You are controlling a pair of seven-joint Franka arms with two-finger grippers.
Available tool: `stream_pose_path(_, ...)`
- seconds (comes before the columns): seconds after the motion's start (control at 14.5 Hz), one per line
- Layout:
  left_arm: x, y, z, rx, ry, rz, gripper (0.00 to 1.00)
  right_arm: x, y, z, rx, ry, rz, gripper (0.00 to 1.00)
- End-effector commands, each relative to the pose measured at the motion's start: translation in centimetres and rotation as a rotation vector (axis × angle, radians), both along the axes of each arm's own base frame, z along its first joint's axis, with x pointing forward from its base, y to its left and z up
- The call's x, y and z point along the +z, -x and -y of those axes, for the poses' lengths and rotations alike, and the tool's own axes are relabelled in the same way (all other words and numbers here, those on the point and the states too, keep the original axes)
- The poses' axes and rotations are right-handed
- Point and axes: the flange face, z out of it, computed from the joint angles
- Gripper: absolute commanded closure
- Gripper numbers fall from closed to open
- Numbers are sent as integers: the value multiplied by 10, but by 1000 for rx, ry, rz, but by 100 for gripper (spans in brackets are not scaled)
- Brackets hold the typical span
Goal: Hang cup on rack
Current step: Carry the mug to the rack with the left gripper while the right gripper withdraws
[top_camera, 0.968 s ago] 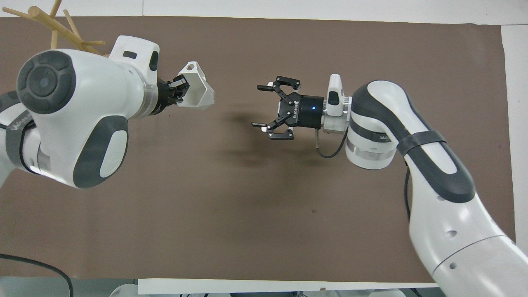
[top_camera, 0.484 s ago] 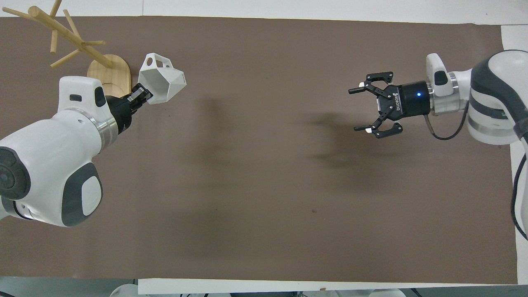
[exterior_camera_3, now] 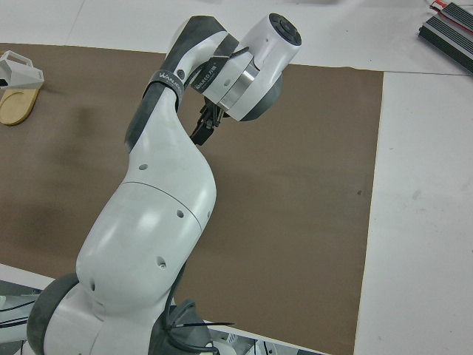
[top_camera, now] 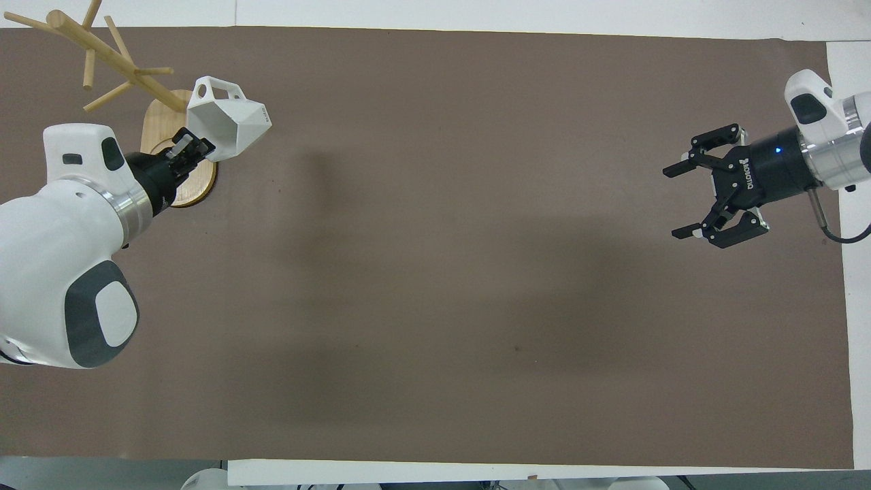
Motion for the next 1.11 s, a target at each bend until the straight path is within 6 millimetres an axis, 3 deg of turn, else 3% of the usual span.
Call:
stream_pose_path(0.0, -4, -22, -20, -8, -37, 11, 100, 9, 3, 3, -46, 113, -32, 0)
stream_pose_path(0.14, -12, -37, -26, 8, -40, -2, 100, 15, -1, 9, -97, 226, -59, 0)
stream_pose_path(0.35, -19, -40, -27, -17, -63, -17, 100, 25, -7, 23, -143, 369, -58, 0)
stream_pose_path(0.62, -12, -66, -41, -92, -73, -103, 100, 25, -25, 39, -235, 421, 45, 0)
stream_pose_path(0.69, -8, -69, -43, -118, -38, -106, 100, 27, -25, 38, -280, 430, 24, 0)
stream_pose_path(1.04, -11, -72, -50, -122, 3, -92, 100, 83, 8, 23, -593, 580, -104, 0)
